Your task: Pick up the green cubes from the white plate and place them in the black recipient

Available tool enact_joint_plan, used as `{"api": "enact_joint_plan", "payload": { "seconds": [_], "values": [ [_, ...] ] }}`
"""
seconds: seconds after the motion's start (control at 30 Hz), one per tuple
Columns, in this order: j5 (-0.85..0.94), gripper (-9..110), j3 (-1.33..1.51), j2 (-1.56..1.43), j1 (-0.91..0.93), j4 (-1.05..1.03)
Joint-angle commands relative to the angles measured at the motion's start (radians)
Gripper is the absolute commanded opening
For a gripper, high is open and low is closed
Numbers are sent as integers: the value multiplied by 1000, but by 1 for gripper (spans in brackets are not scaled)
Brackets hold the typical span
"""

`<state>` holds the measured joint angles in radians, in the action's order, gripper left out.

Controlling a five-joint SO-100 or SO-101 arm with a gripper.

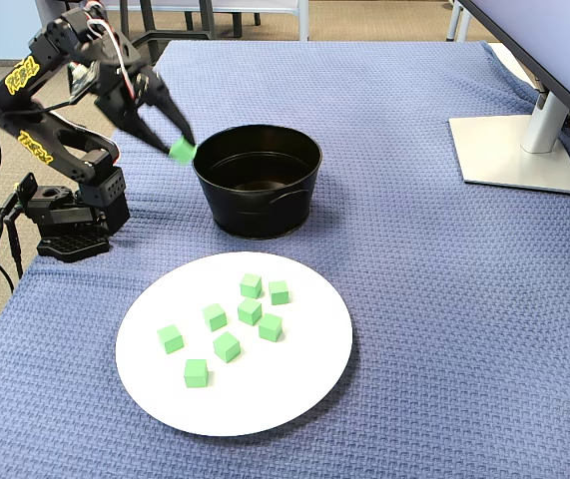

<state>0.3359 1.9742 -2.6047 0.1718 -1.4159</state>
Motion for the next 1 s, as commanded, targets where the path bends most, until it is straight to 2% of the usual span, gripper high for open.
{"api": "enact_joint_plan", "payload": {
  "seconds": [0.0,0.23,0.47,0.5,0.57,0.67,0.83,0.97],
  "values": [
    [-109,0,-58,48,-183,55],
    [-195,0,3,334,-331,382],
    [-206,0,-31,411,-463,383],
    [-195,5,-32,411,-476,376],
    [-190,23,-25,397,-483,371],
    [-178,31,-31,380,-474,350],
    [-106,28,-77,347,-400,293],
    [-25,19,-129,299,-210,216]
  ]
}}
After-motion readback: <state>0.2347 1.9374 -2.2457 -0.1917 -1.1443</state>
